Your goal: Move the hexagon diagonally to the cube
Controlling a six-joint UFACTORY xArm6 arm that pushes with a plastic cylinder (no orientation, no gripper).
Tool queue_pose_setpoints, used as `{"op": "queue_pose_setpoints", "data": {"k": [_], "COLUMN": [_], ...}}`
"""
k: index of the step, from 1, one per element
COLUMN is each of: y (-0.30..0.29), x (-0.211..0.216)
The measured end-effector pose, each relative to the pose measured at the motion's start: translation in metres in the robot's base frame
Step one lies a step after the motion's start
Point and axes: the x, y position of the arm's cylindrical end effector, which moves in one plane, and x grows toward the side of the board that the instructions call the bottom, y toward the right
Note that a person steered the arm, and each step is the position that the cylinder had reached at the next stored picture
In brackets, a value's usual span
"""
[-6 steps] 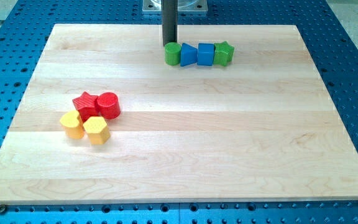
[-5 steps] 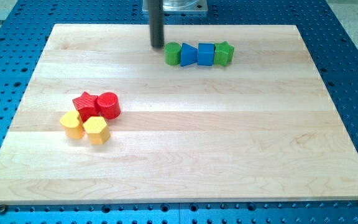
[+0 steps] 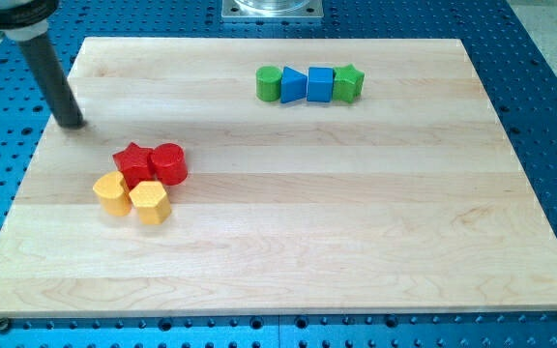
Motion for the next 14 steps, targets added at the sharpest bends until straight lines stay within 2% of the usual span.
{"op": "queue_pose_setpoints", "data": {"k": [1,4,5,7,9,10,11,14], "y": [0.010,0.027,0.024,0.051,0.059,0.061,0.077,0.095], "x": [0.057,0.078,0.121,0.108,0.119,0.160,0.169,0.125]}}
